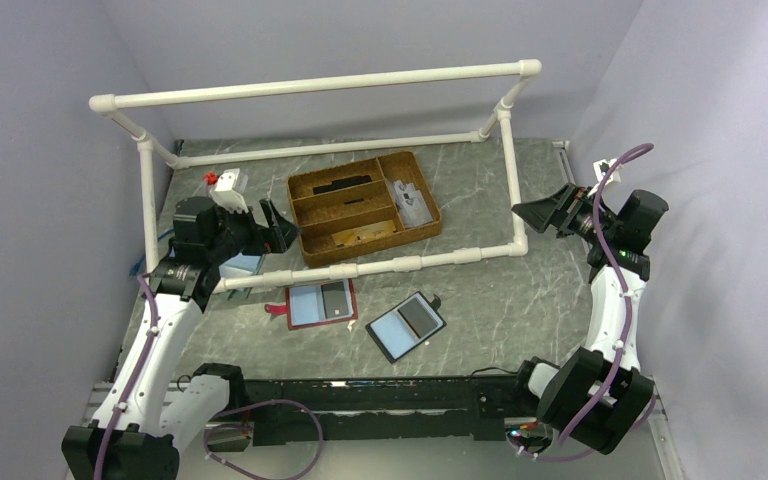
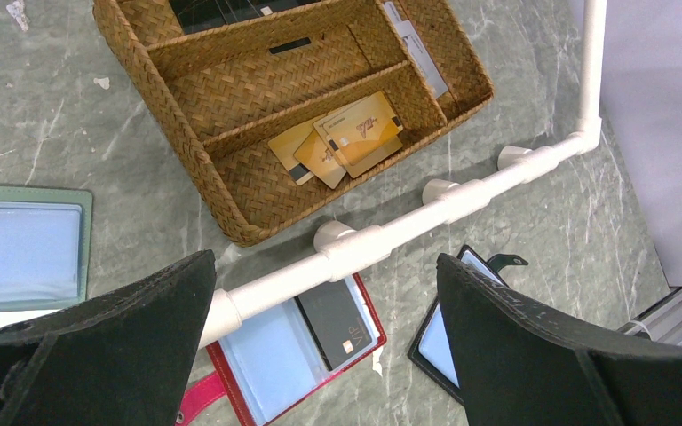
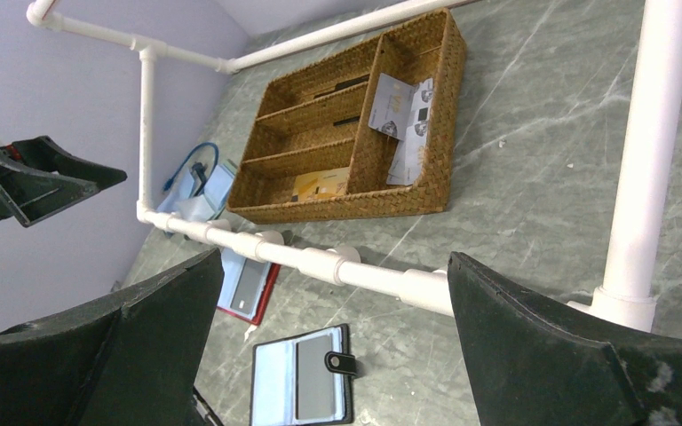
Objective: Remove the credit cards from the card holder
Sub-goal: Reset both arms
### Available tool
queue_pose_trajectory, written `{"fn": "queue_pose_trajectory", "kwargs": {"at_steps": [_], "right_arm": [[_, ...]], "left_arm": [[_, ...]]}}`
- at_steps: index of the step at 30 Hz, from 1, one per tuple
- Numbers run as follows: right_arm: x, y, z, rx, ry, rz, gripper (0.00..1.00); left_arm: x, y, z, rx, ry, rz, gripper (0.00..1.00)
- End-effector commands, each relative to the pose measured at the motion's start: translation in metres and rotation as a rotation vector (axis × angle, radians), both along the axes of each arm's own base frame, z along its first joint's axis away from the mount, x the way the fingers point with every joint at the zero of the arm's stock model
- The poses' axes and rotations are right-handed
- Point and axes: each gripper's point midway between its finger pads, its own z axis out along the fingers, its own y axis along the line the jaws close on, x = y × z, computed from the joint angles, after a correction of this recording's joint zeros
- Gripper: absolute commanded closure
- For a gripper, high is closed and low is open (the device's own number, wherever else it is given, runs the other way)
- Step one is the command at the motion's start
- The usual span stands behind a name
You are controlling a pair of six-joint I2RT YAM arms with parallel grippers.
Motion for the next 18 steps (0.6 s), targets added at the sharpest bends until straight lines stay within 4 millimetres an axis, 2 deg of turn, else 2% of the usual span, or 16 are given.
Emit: {"fn": "queue_pose_trajectory", "kwargs": {"at_steps": [1, 18], "right_arm": [[0.001, -0.0017, 0.023, -0.051, -0.081, 0.005, 0.0], [0.0006, -0.0021, 0.0232, -0.056, -0.083, 0.002, 0.0]], "left_arm": [[0.0031, -0.0018, 0.0052, 0.0, -0.037, -0.023, 0.0], [0.0023, -0.0026, 0.0053, -0.003, -0.036, -0.027, 0.0]]}}
